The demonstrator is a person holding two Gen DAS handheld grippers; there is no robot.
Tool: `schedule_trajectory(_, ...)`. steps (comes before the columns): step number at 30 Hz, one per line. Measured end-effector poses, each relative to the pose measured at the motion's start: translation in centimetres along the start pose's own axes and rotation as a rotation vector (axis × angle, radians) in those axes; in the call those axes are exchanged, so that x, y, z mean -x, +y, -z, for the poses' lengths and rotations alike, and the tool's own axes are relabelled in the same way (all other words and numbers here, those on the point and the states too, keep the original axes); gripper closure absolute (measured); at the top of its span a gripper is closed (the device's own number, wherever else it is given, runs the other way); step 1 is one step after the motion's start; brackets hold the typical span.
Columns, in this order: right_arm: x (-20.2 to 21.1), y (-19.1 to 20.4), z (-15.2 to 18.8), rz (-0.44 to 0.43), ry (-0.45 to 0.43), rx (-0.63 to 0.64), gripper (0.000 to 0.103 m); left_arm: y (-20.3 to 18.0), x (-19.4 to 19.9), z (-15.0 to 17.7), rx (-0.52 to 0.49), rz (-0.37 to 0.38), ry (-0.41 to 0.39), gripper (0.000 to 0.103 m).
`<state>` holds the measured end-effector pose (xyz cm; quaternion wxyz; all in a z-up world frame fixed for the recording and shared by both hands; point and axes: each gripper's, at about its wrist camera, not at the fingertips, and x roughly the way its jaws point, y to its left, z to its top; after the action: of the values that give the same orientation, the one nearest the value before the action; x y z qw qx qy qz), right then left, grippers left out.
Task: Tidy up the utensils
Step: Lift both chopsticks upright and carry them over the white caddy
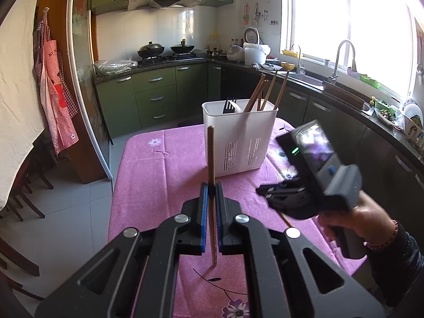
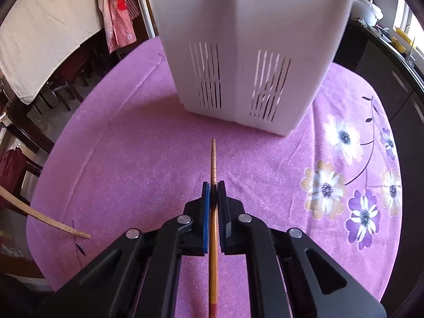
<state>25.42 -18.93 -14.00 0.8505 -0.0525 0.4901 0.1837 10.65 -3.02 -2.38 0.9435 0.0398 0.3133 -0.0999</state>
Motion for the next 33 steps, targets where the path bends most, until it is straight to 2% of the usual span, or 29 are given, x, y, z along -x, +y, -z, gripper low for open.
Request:
schedule_trajectory(7, 10.4, -1.2, 0.5, -0.037, -0.252, -0.020, 0.097, -0.1, 0.1, 0.1, -0.004, -0.001, -0.002, 0.098)
schedule_trajectory(11, 14.6, -1.5, 2.6, -0.031, -0.338, -0.015, 0.097, -0.1, 0.1, 0.2, -0.006, -0.003, -0.002, 0.097)
schedule_trajectory(20, 18.9, -2.3, 7.3, -0.026, -0.406, -0.030, 0.097, -0.4, 0.1, 0.1, -0.013, -0.008, -0.002, 0.098)
schedule_trajectory(28, 19.5, -3.0, 8.5, -0.038, -0.419, -0.055, 0.097, -0.2, 0.4, -0.8, -0.017, -0.023, -0.010, 0.098)
schedule_trajectory(33, 19.5, -3.2, 8.5, -0.045, -0.422, -0.064, 0.097, 0.1, 0.9, -3.1, -0.028, -0.010, -0.026, 0.098)
